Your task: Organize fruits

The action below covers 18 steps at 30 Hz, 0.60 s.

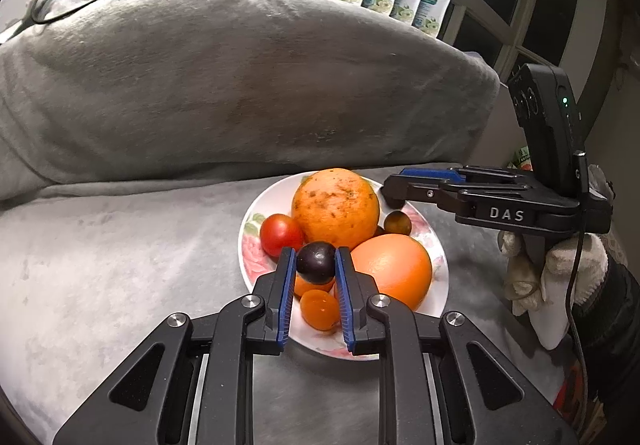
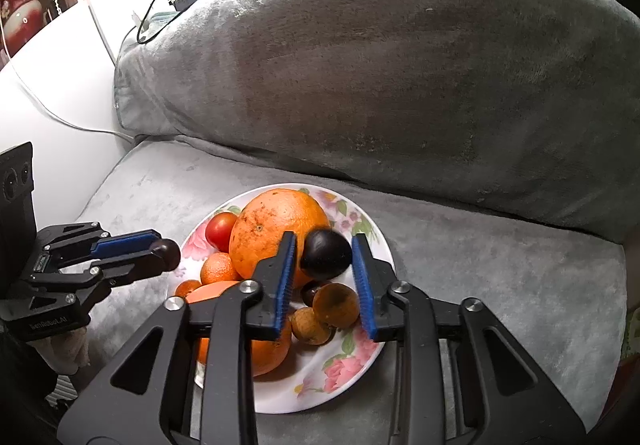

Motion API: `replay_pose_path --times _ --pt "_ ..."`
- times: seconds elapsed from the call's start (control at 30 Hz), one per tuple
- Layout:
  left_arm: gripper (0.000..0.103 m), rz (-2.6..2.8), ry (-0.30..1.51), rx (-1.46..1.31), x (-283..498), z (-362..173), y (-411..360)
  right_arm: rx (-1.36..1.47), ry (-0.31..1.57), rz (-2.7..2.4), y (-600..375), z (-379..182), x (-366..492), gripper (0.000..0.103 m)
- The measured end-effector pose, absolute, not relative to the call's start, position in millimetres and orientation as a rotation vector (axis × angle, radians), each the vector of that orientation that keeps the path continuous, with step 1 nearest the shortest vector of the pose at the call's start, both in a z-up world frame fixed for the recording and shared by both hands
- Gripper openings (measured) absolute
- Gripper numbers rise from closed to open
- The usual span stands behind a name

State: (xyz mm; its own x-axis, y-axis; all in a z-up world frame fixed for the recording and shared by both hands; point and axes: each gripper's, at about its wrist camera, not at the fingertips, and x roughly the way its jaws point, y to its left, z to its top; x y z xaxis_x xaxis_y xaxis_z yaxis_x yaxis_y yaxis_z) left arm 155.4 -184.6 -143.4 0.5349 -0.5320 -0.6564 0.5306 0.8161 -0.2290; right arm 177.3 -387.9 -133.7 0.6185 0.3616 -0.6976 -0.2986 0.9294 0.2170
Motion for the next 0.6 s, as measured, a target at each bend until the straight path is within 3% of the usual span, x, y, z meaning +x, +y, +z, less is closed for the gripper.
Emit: replay_pose_path --times 0.03,0.07,0.1,0.17,0.27,0.5,0.6 --pt "0.019 -0.634 0.781 0.000 155.4 -143.6 -185.5 0.084 0.814 0.379 -388.0 -132.6 176.2 0.051" --pt "0.019 -0.637 0.781 0.003 155.6 -143.9 -186.5 0.084 0.806 0.377 -388.2 -131.2 175.0 0.055" --pt "0.021 -0.639 0.781 0.005 155.9 -144.2 -188.1 0.085 0.798 0.379 -388.5 -129.7 173.8 0.057" --pt "0.037 -0.641 0.778 0.008 155.8 -144.0 -188.9 0.081 0.793 0.385 -386.9 -127.8 172.4 0.057" --pt "0.049 -0.642 0.764 0.013 155.5 -142.2 -189.5 0.071 0.785 0.385 -383.7 -125.9 170.7 0.067" --pt "0.068 -0.636 0.758 0.025 152.2 -141.9 -188.9 0.064 0.769 0.370 -382.5 -123.7 167.2 0.082" --pt "0.075 -0.615 0.767 0.033 151.0 -140.8 -188.7 0.057 0.764 0.358 -381.4 -121.9 165.3 0.082"
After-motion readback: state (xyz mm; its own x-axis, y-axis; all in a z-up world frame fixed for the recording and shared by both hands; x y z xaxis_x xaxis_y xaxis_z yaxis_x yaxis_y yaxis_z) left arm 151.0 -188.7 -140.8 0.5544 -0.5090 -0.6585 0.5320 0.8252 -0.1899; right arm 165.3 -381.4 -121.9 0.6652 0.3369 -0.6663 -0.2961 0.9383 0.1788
